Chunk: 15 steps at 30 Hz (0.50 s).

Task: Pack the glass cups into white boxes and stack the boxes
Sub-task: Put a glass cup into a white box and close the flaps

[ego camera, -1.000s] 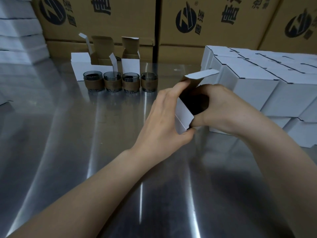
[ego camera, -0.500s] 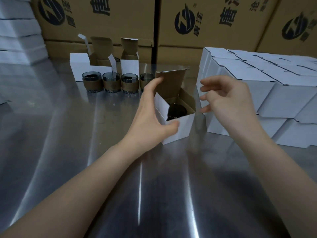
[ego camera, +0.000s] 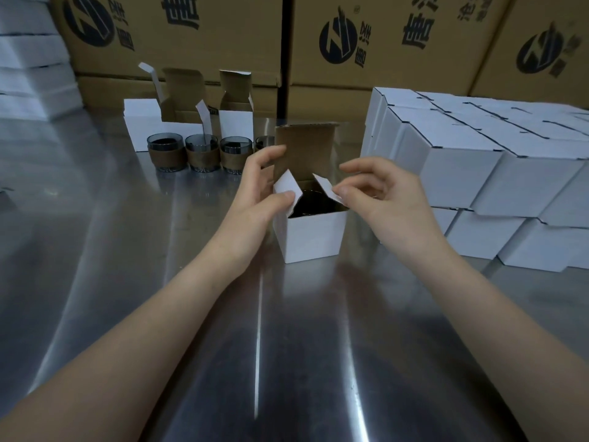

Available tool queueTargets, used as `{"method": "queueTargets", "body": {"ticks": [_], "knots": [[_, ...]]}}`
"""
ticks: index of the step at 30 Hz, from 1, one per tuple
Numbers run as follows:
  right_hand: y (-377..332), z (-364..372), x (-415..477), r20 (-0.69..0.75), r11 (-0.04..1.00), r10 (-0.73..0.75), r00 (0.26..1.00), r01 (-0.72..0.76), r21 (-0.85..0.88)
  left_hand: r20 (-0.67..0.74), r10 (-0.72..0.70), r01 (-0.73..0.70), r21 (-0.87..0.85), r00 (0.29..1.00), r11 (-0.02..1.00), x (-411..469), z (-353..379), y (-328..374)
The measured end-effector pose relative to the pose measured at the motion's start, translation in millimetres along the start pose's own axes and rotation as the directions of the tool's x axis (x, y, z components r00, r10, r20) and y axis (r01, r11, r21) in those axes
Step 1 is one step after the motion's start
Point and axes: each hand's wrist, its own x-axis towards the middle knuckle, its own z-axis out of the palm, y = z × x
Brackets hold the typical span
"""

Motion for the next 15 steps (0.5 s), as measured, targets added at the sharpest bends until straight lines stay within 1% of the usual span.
{"method": "queueTargets", "body": {"ticks": [5, 9, 11, 15], "knots": [[2, 4, 1, 0.009, 0.999, -0.014, 1.0, 0.014, 0.033, -0.01, 0.026, -0.026, -0.003, 1.0, 1.0, -1, 3, -1], [3, 6, 1, -0.002, 0.999, 0.031, 1.0, -0.031, 0.022, -0.035, 0.009, -0.011, -0.05, 0.999, 0.999, 0, 5, -2], [5, 5, 2, 0.03, 0.995, 0.077, 0.997, -0.079, 0.063, -0.044, -0.012, 0.008, -0.078, 0.999, 0.997, 2, 5, -2], [12, 1, 5, 0.154, 0.969, 0.156, 0.976, -0.182, 0.168, -0.032, -0.059, 0.054, -0.15, 0.998, 0.987, 3, 5, -2]]}}
